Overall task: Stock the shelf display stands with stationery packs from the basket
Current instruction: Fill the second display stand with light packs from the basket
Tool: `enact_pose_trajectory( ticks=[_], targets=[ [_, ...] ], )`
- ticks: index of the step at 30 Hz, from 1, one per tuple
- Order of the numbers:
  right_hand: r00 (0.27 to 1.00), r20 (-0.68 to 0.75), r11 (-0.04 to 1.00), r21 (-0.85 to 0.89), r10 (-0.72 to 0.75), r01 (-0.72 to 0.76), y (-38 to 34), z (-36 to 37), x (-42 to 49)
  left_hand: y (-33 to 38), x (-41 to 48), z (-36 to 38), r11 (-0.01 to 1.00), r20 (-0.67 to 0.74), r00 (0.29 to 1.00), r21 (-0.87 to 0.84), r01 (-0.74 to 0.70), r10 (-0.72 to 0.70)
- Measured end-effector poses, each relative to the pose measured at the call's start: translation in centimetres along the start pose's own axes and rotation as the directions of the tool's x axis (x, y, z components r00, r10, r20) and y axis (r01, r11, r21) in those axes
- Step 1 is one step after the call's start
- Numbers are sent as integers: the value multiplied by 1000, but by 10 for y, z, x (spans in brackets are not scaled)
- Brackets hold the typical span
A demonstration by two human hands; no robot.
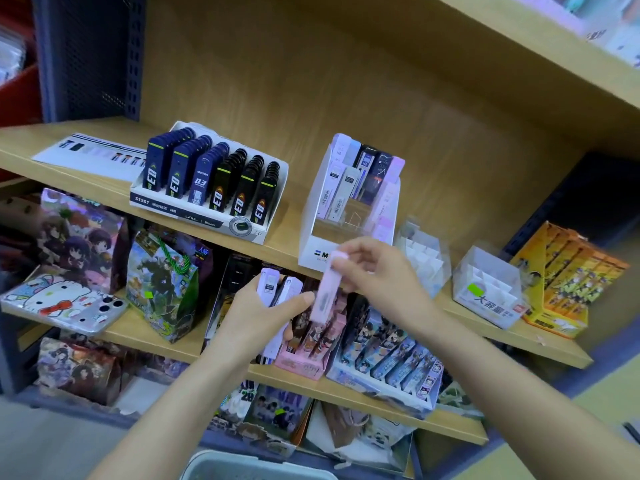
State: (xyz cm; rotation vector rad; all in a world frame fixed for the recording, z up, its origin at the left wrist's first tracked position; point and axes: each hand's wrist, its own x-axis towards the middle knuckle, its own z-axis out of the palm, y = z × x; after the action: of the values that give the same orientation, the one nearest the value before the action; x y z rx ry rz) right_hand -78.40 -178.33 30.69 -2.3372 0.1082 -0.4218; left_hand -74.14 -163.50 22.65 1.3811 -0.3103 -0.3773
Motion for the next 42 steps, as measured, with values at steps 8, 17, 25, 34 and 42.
enact_pose_trajectory(
  ticks=[8,17,25,34,42],
  targets=[
    [911,-405,991,67,-80,117,-3,-42,32,-5,1,0,947,41,971,-213,239,-236],
    [815,-508,959,-193,-279,208,6,-46,63,-9,7,0,928,30,961,-252,274,-275],
    [890,-387,918,-387,-242,82,26,-68,87,-11,7,1,971,-29,978,-129,201,-206],
    [889,-358,847,-528,-285,60,36,-63,89,-10,10,3,973,-46,989,-190,129,-141],
    [867,-383,871,-480,-319,108,26,-35,62,-8,9,3,960,-41,990,-252,119,-133]
  ],
)
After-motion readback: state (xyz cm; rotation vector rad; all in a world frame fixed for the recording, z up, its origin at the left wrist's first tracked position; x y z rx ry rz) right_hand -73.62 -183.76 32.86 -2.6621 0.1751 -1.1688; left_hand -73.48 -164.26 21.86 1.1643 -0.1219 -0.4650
